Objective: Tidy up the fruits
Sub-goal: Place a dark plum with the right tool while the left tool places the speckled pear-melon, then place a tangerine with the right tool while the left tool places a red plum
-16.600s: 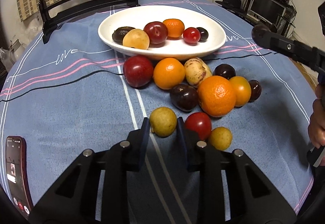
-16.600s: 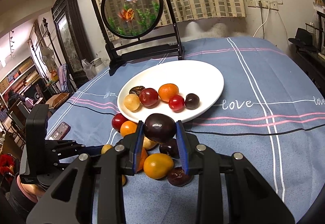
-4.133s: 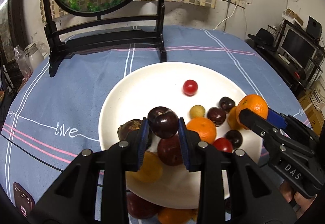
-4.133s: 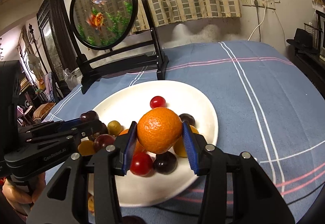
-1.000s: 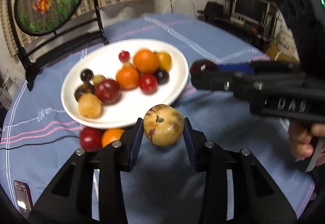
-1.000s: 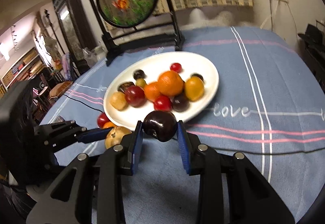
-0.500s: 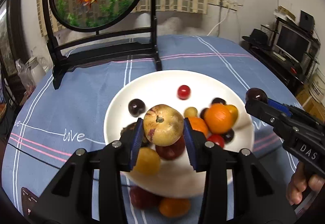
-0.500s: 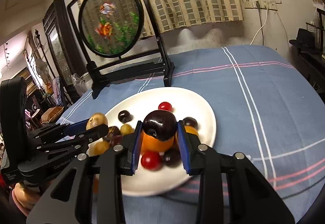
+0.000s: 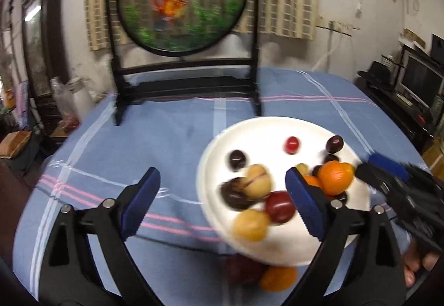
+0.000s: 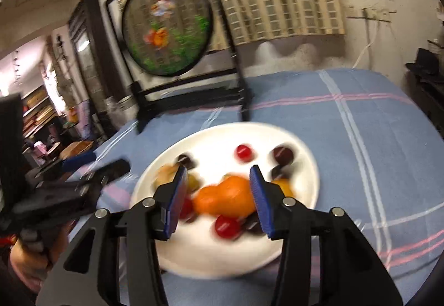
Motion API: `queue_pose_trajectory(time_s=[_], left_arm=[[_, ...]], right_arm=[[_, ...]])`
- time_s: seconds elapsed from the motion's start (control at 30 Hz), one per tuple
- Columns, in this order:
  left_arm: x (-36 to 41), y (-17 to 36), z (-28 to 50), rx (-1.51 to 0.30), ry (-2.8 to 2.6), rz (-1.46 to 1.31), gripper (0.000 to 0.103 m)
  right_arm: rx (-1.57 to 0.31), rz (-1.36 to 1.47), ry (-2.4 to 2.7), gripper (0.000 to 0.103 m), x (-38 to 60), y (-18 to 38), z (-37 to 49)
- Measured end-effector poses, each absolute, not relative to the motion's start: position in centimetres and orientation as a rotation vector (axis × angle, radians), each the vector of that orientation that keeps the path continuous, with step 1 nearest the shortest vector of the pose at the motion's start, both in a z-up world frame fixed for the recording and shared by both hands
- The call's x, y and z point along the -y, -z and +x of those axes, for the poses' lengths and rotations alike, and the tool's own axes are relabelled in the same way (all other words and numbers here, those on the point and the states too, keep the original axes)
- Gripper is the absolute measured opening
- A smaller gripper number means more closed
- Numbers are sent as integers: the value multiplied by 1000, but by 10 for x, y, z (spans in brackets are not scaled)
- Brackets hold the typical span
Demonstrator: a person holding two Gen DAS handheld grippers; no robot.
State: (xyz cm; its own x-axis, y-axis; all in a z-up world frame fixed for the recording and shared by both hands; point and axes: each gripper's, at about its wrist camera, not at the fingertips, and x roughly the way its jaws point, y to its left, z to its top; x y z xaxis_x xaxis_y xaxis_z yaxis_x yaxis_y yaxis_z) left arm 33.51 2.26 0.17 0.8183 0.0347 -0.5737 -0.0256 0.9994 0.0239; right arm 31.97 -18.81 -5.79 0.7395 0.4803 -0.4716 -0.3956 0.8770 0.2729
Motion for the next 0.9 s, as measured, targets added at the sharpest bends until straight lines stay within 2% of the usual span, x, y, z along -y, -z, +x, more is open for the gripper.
queue_pose_trajectory(time_s=[0.3, 0.57, 0.9], left_arm=[[-88, 5, 321, -656, -129, -227, 96], [-86, 7, 317, -669, -137, -216, 96], [-76, 7, 316, -674, -115, -189, 96]], right_arm=[[-714, 81, -663, 47, 130, 77, 268], [-853, 36, -589, 47, 112, 111, 275], [-873, 21, -562, 47, 94, 123, 292]])
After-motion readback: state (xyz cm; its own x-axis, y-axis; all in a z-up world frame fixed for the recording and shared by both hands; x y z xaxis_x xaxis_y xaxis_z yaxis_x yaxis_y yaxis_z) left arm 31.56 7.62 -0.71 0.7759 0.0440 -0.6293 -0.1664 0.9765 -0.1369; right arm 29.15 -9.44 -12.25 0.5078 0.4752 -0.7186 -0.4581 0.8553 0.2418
